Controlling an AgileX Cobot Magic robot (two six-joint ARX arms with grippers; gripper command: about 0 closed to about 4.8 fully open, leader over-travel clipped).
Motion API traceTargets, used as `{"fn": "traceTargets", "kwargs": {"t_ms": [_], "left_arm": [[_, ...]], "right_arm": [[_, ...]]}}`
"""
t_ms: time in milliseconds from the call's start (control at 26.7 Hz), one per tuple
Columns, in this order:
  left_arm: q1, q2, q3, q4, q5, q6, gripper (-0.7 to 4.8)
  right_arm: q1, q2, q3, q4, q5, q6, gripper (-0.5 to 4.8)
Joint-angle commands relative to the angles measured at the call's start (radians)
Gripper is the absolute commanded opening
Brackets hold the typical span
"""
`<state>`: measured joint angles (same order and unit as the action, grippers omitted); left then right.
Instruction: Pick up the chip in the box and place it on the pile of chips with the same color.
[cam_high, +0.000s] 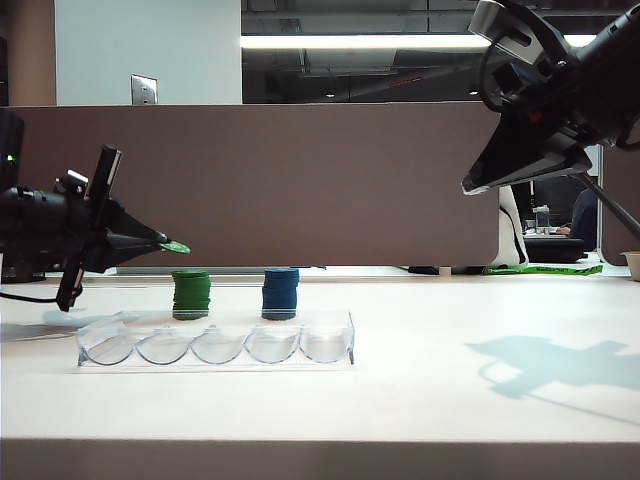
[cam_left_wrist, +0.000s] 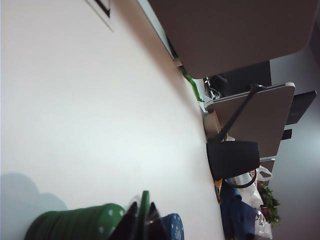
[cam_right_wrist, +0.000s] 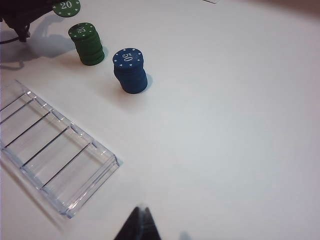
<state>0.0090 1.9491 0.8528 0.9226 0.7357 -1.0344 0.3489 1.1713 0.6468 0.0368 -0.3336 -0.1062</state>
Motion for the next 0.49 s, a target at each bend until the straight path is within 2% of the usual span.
{"fn": "traceTargets", "kwargs": {"t_ms": [37,486], "left_arm": [[0.001,0.012,0.012,0.019,0.023,-0.013,-0.06],[0.002,0.013,0.013,0.022,0.049,-0.010,-0.06]], "right_arm": [[0.000,-0.003,0.004,0.011,-0.001,-0.003,-0.05],[0.000,-0.003,0.004,0.012,0.001,-0.003,-0.05]]}}
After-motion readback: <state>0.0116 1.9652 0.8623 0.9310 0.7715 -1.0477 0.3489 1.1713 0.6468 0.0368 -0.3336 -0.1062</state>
